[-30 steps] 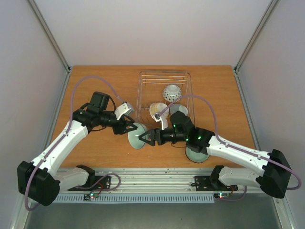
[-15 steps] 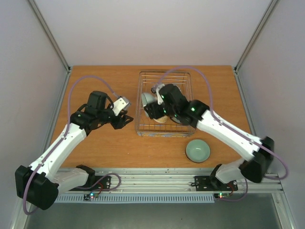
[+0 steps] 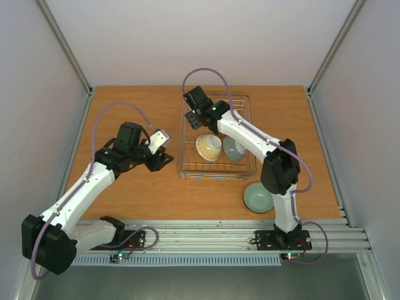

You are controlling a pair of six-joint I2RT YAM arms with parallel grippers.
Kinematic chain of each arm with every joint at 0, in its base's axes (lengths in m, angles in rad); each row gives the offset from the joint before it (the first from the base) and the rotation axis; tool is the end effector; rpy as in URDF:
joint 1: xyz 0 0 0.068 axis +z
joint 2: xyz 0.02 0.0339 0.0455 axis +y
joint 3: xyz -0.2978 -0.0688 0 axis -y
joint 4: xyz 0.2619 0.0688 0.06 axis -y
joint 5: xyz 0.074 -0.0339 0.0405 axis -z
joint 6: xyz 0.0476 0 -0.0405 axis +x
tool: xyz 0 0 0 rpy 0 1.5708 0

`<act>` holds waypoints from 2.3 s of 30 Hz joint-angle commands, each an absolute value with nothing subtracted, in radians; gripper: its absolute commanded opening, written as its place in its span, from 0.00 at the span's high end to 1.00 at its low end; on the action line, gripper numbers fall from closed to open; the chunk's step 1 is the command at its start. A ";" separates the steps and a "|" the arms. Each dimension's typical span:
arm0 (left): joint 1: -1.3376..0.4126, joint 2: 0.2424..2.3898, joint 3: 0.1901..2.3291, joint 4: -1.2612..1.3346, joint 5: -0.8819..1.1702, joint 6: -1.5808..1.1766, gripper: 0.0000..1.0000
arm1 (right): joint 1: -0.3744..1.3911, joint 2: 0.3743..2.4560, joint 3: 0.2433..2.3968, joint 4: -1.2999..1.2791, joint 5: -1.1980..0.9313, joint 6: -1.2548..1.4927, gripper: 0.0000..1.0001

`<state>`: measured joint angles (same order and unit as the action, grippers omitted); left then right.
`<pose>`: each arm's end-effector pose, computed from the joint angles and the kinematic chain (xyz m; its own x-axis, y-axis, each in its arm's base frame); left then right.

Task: Load the bowls into the dish rack
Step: Turn the bowl upside down on the dish rack.

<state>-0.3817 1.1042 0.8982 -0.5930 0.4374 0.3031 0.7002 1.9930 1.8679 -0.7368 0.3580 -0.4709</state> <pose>0.2118 -0.1068 0.3007 -0.4522 0.4729 -0.7562 0.7822 0.6176 -0.0816 0.3828 0.3008 0.3220 -0.3226 -0.8275 -0.4595 -0.6457 0.5474 -0.5324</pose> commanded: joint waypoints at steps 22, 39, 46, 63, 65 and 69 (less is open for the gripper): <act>-0.379 1.147 0.870 -0.550 0.472 0.331 0.49 | 0.604 2.406 2.234 -0.848 0.625 -0.599 0.99; -0.379 1.153 0.867 -0.554 0.480 0.340 0.49 | 0.594 2.480 2.264 -0.892 0.729 -0.651 0.91; -0.379 1.161 0.866 -0.554 0.484 0.344 0.50 | 0.595 2.481 2.250 -0.916 0.677 -0.632 0.35; -0.379 1.155 0.864 -0.557 0.485 0.351 0.50 | 0.616 2.391 2.168 -0.861 0.491 -0.593 0.01; -0.379 1.155 0.863 -0.557 0.487 0.353 0.50 | 0.621 2.362 2.144 -0.850 0.427 -0.585 0.01; -0.379 1.155 0.862 -0.558 0.491 0.355 0.50 | 0.623 2.294 2.092 -0.823 0.290 -0.559 0.01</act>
<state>-0.3817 1.1545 0.8700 -0.5865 0.4683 0.3382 0.6048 2.3909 2.1330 -0.8532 0.4919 -0.5991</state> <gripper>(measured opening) 0.504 0.988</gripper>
